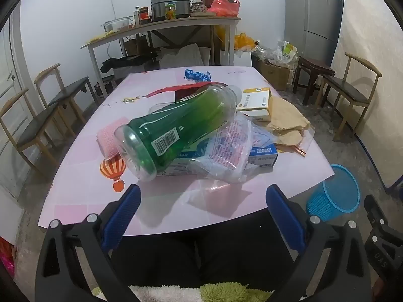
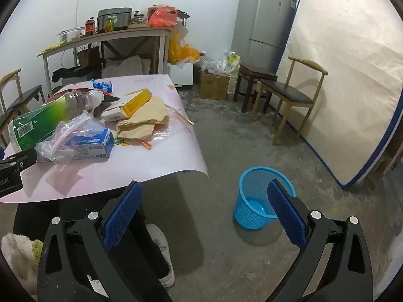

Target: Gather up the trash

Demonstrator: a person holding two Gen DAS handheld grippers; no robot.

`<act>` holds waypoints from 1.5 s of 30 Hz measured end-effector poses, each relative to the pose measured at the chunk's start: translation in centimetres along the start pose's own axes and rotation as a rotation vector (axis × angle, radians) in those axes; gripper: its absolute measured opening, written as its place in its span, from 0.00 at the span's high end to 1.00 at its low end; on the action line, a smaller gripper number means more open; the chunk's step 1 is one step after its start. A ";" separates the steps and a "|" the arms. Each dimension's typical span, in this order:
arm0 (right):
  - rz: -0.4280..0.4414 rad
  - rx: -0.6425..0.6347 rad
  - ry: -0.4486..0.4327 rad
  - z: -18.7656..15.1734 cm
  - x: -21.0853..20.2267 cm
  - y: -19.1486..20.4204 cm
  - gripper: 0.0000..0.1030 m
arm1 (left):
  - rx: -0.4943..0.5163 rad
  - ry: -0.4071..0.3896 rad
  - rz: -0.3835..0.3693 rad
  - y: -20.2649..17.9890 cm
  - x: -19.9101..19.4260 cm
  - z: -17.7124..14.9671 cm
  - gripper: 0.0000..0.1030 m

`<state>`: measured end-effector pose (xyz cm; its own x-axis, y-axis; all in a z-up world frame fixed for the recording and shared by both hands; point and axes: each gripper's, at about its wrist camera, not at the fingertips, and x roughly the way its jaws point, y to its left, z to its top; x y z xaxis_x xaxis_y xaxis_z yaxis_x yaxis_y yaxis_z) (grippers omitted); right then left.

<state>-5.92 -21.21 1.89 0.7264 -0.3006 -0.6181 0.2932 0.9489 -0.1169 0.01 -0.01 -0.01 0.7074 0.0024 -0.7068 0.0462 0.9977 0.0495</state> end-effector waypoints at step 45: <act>0.000 -0.001 -0.006 -0.2 0.0 0.0 0.07 | -0.009 0.006 -0.008 0.5 0.1 -0.1 0.05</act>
<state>-6.07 -21.17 1.75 0.7298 -0.3015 -0.6136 0.2928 0.9489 -0.1180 0.02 0.47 -0.10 0.7030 -0.0057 -0.7112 0.0460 0.9982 0.0375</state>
